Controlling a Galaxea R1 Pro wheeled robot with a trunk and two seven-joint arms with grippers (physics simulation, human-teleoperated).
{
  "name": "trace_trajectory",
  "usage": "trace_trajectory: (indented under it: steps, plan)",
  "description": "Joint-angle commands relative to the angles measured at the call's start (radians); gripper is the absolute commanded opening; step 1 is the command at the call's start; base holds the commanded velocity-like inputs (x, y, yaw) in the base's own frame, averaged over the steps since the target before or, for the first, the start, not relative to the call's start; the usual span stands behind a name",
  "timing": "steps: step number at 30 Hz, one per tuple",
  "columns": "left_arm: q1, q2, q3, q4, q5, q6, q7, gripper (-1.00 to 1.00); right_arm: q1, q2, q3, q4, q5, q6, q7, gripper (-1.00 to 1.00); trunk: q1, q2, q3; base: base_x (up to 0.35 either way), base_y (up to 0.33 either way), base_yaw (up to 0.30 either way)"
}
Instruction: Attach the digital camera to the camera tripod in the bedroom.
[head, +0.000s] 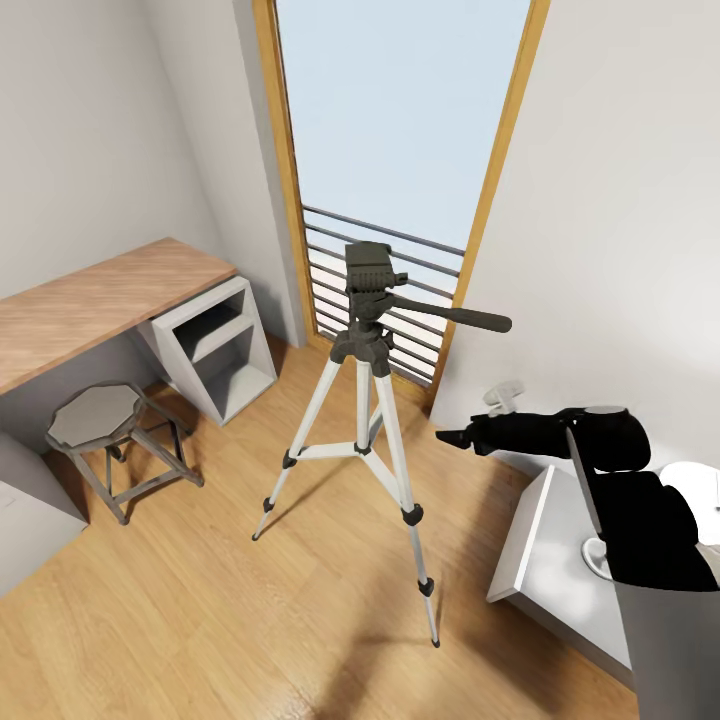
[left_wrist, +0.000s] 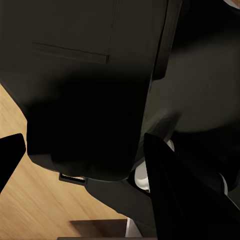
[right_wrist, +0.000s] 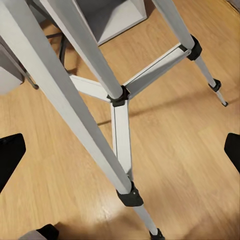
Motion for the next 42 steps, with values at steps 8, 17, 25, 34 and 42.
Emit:
trace_trajectory:
  steps: [8, 17, 25, 34, 42]
  plan:
    - [-0.001, 0.0, -0.008, 0.0, 0.005, 0.001, 0.004, -1.0, -0.001, 0.001, 0.05, -0.001, 0.01, 0.004, 0.009, 1.0, 0.0, -0.002, -0.001, 0.0, 0.0, 0.0]
    - [-0.001, 0.0, -0.008, 0.0, 0.004, 0.001, 0.004, -1.0, -0.001, 0.018, 0.189, -0.001, 0.01, 0.004, -0.014, 1.0, 0.0, -0.002, -0.001, 0.0, 0.0, 0.0]
    - [-0.001, 0.0, -0.008, 0.0, 0.004, 0.001, 0.004, -1.0, -0.001, 0.049, 0.206, 0.002, 0.012, 0.004, -0.072, 1.0, 0.0, -0.002, -0.001, 0.0, 0.0, 0.0]
    - [-0.001, 0.0, -0.008, 0.0, 0.004, 0.001, 0.004, -1.0, -0.001, 0.053, 0.194, 0.002, 0.01, 0.004, -0.131, 1.0, 0.0, -0.002, -0.001, 0.0, 0.0, 0.0]
    - [-0.001, 0.0, -0.008, 0.0, 0.004, 0.001, 0.004, -1.0, -0.001, 0.116, 0.194, 0.04, 0.004, 0.004, -0.259, 1.0, 0.0, -0.002, -0.001, 0.0, 0.0, 0.0]
